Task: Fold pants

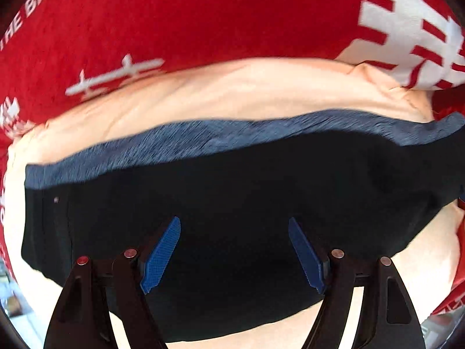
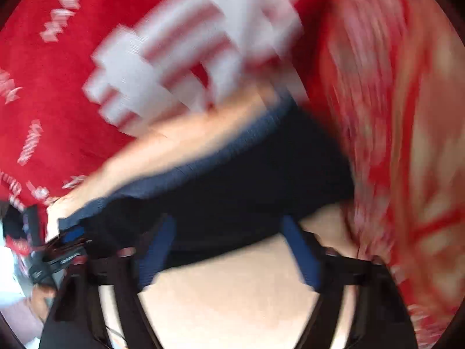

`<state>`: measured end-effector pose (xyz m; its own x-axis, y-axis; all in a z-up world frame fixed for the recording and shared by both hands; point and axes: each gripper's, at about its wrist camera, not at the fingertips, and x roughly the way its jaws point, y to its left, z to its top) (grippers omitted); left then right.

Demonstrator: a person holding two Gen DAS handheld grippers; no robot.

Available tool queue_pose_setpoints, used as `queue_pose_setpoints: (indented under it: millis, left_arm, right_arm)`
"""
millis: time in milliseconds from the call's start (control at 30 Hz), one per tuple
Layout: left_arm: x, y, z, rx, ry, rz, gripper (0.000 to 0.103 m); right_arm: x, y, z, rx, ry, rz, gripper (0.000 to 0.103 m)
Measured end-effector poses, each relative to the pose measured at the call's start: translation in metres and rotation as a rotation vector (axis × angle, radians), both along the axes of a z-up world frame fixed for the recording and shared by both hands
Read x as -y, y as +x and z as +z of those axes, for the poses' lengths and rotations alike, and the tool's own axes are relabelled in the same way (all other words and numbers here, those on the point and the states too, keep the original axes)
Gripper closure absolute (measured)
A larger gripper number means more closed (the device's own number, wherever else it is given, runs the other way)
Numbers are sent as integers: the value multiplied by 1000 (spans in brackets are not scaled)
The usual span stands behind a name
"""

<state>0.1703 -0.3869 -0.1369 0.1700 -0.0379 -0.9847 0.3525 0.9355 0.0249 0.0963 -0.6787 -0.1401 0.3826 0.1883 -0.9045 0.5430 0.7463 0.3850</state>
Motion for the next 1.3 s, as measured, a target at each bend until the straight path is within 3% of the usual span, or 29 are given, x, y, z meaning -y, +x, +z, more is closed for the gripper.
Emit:
queue_pose_setpoints:
  millis: [100, 133, 167, 200, 233, 333, 400, 433, 467, 533, 633, 700, 733, 767, 833, 900, 1000, 1033, 1067, 1167, 1233, 1300]
  left_arm:
    - [-7, 3, -13, -25, 29, 7, 25]
    - [-8, 3, -15, -31, 31, 9, 25]
    - [-9, 4, -14, -31, 26, 9, 25]
    - [-9, 5, -12, -24, 21, 7, 25]
    - [-9, 6, -9, -11, 24, -3, 25]
    - [-12, 8, -11, -19, 36, -16, 25]
    - [-15, 11, -19, -41, 37, -7, 25]
    - [-21, 11, -24, -50, 39, 3, 25]
    - [-24, 12, -26, -53, 29, 12, 25]
    - [-28, 12, -28, -53, 13, 28, 25]
    - [-36, 10, -32, -32, 26, 24, 16]
    - [-40, 11, -32, -48, 20, 26, 16]
    - [-42, 12, -30, -52, 27, 32, 16]
    - [-45, 14, -25, -41, 22, 31, 16]
    - [-52, 13, -17, -22, 19, 25, 16]
    - [-54, 12, -26, -45, 40, 12, 16]
    - [-64, 14, -34, -67, 56, 23, 16]
    - [-64, 16, -29, -63, 58, 21, 16]
    - [-62, 20, -25, -52, 52, 20, 16]
    - [-48, 29, -6, -20, -18, 2, 16]
    - [-32, 34, -4, -4, -44, -21, 16]
    - [-9, 42, -12, 8, -51, -43, 16]
  right_arm:
    - [16, -1, -32, 15, 106, -137, 45]
    - [17, 2, -36, 18, 122, -149, 55]
    - [17, 6, -38, 12, 117, -140, 84]
    - [16, 13, -32, 5, 92, -117, 92]
    - [15, 16, -24, 21, 66, -104, 93]
    - [15, 20, 3, 49, 8, -49, 92]
    - [12, 15, 2, 27, 72, -31, 76]
    - [10, 11, -2, 25, 112, -32, 51]
    - [6, 6, -9, 29, 165, -41, 35]
    - [-3, 1, -24, 27, 225, -43, 35]
    - [-15, -1, -47, 33, 273, -87, 35]
    - [-14, -2, -57, 54, 299, -135, 46]
    - [-12, 2, -59, 54, 305, -151, 83]
    - [-9, 6, -56, 46, 298, -157, 95]
    - [-14, 10, -29, 108, 246, -100, 95]
    - [-25, 7, -12, 94, 172, -22, 95]
    - [-29, 3, -40, -69, 121, 44, 88]
    - [-27, 2, -48, -122, 112, 49, 78]
    - [-21, -3, -48, -119, 142, 28, 73]
    - [-14, -18, -17, -58, 118, -19, 72]
    - [-20, -14, 13, 33, 96, 37, 73]
    - [-31, 10, 28, 59, 28, 146, 73]
